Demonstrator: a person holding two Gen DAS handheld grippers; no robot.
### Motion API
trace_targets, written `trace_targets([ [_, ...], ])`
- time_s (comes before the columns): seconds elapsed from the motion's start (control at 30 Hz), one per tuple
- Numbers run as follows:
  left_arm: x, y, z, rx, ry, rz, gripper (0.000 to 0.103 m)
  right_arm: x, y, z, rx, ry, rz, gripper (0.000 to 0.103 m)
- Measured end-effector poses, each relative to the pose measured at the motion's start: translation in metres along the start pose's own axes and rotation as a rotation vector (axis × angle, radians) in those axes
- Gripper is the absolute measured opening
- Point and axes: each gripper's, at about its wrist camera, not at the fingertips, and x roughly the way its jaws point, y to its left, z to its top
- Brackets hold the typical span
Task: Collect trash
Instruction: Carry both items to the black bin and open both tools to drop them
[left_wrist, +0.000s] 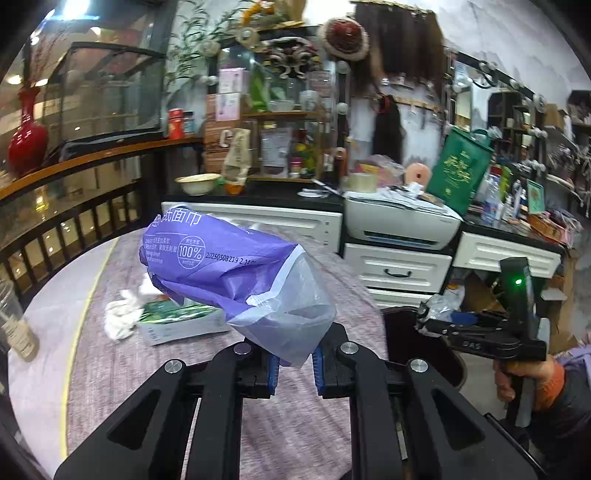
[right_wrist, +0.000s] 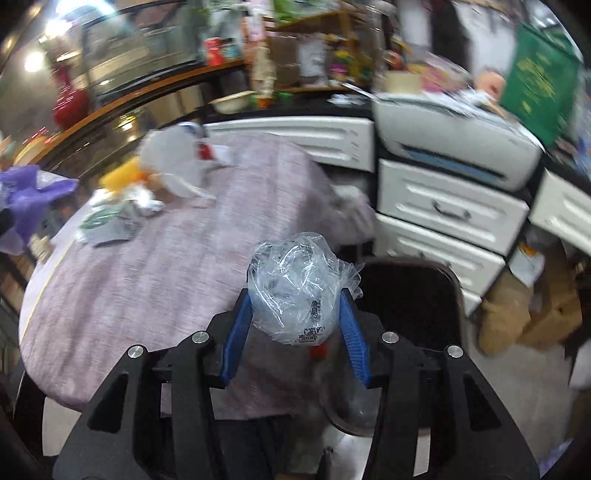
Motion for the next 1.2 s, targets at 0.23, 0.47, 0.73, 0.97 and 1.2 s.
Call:
trace_targets([
  [0.23,0.033,-0.063,-0.003,0.063,0.036,-0.156,0.014,0.038,-0.046,-0.030,0.079,0.091,-0.112,0.048],
  [0.47,0.069,-0.124,-0.013,0.135,0.115,-0.277,0.014,0.081,-0.085,-0.060,0.172,0.190,-0.141,0.049],
  [0.73,0.111,-0.165,-0.033,0.173,0.236,-0.359,0.014,0.086,-0.109,-0.083,0.250,0.195,-0.187,0.066],
  [0.97,0.149,-0.191,-0.048,0.179,0.338,-0.391,0.014,0.045,-0.146,-0.089,0.320,0.121,-0.304,0.068],
  [1.2,0.182,-0.213,-0.065,0.207,0.430,-0.383,0.014,0.009,-0.186,-0.114,0.417,0.097,-0.380,0.069],
])
